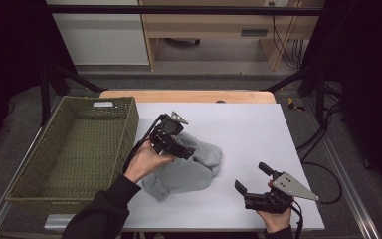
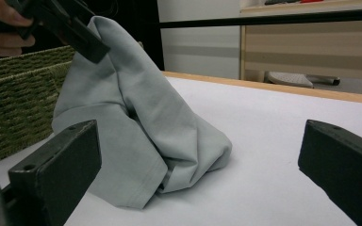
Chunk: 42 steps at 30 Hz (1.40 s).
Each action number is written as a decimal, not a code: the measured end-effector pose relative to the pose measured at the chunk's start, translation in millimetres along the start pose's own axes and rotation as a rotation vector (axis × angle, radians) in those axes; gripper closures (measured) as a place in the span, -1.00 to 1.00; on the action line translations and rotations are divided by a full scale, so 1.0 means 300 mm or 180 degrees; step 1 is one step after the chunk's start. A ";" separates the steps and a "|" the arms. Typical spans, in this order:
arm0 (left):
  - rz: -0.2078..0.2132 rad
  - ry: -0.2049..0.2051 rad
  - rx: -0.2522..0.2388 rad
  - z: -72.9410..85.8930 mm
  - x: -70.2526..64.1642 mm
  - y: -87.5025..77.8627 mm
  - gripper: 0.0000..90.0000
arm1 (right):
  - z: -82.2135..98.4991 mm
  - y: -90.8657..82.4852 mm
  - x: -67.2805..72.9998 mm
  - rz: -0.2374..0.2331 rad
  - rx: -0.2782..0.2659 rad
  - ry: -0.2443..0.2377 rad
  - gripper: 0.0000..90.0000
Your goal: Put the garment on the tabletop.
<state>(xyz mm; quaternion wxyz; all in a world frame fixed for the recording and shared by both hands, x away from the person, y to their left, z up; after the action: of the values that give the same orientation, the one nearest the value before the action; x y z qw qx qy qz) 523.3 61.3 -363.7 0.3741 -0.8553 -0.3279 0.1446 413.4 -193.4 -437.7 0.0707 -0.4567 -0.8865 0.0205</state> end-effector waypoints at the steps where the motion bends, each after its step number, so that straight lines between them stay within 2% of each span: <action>1: -0.0009 -0.0046 -0.0081 -0.004 0.007 -0.019 -0.78 | 0.002 0.000 0.000 0.0011 0.0021 0.0010 -0.99; 4: -0.0020 -0.0067 -0.0165 -0.005 0.012 -0.040 -0.85 | 0.001 0.000 -0.001 0.0008 0.0011 -0.0002 -0.99; 6: -0.0032 -0.0120 -0.0293 -0.002 0.018 -0.068 -0.88 | 0.001 0.001 -0.002 0.0008 0.0008 -0.0010 -0.99; 8: -0.0038 -0.0109 -0.0324 0.001 0.018 -0.078 -0.92 | 0.001 0.001 -0.003 0.0003 0.0004 -0.0019 -0.99; 12: -0.0039 -0.0108 -0.0518 0.019 0.010 -0.108 -0.95 | 0.000 0.001 -0.001 0.0011 0.0010 0.0011 -0.99; 13: -0.0020 -0.0138 -0.0639 0.030 0.006 -0.117 -0.95 | 0.000 0.001 -0.001 0.0005 0.0005 0.0007 -0.99; 14: -0.0020 -0.0138 -0.0639 0.030 0.006 -0.117 -0.95 | -0.001 0.001 -0.001 0.0002 0.0003 0.0005 -0.99; 15: -0.0008 -0.0164 -0.0748 0.047 0.007 -0.125 -0.95 | -0.002 0.001 0.000 -0.0006 -0.0007 0.0003 -0.99; 16: -0.0008 -0.0164 -0.0748 0.047 0.007 -0.125 -0.95 | -0.003 0.002 0.000 -0.0006 -0.0016 0.0010 -0.99; 19: 0.0039 -0.0191 -0.0983 0.087 -0.005 -0.138 -0.95 | -0.002 0.002 0.000 -0.0001 0.0000 0.0018 -0.99; 20: 0.0039 -0.0191 -0.0983 0.087 -0.005 -0.138 -0.95 | -0.002 0.002 0.000 0.0001 0.0002 0.0017 -0.99; 21: 0.0034 -0.0185 -0.1091 0.112 -0.014 -0.144 -0.95 | -0.002 0.003 -0.001 0.0002 0.0005 0.0019 -0.99; 22: 0.0034 -0.0185 -0.1091 0.112 -0.014 -0.144 -0.95 | -0.002 0.003 -0.001 0.0002 0.0005 0.0019 -0.99; 23: 0.0070 -0.0219 -0.1199 0.135 -0.022 -0.151 -0.94 | -0.002 0.003 -0.003 -0.0006 -0.0015 0.0000 -0.99; 26: 0.0061 -0.0238 -0.1330 0.171 -0.031 -0.167 -0.94 | -0.003 0.002 -0.005 0.0000 -0.0019 0.0012 -0.99; 29: 0.0128 -0.0317 -0.1448 0.208 -0.036 -0.189 -0.95 | -0.004 -0.001 -0.006 -0.0002 -0.0015 0.0006 -0.99; 33: 0.0103 -0.0297 -0.1545 0.246 -0.041 -0.208 -0.94 | -0.005 -0.002 -0.004 -0.0001 -0.0012 0.0009 -0.99; 36: 0.0148 -0.0328 -0.1672 0.294 -0.050 -0.221 -0.93 | -0.007 -0.002 -0.002 -0.0005 -0.0019 0.0035 -1.00; 42: 0.0151 -0.0339 -0.1782 0.332 -0.051 -0.231 -0.93 | -0.006 -0.002 0.001 -0.0020 -0.0014 0.0032 -1.00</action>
<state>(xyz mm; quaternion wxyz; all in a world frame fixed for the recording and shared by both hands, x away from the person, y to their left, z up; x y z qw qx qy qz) 431.6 140.5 -380.2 0.1022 -0.9240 -0.3542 0.1019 412.9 -193.5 -435.7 0.0742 -0.4542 -0.8876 0.0160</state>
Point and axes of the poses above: each handheld gripper's, and its own axes: y roughly forward along the jaws, z roughly out of its underside, x roughly to its left, the point moved 5 cm from there along y, roughly forward along the jaws, and after that the axes turned 3 degrees about -x, right-handed, at the moved point
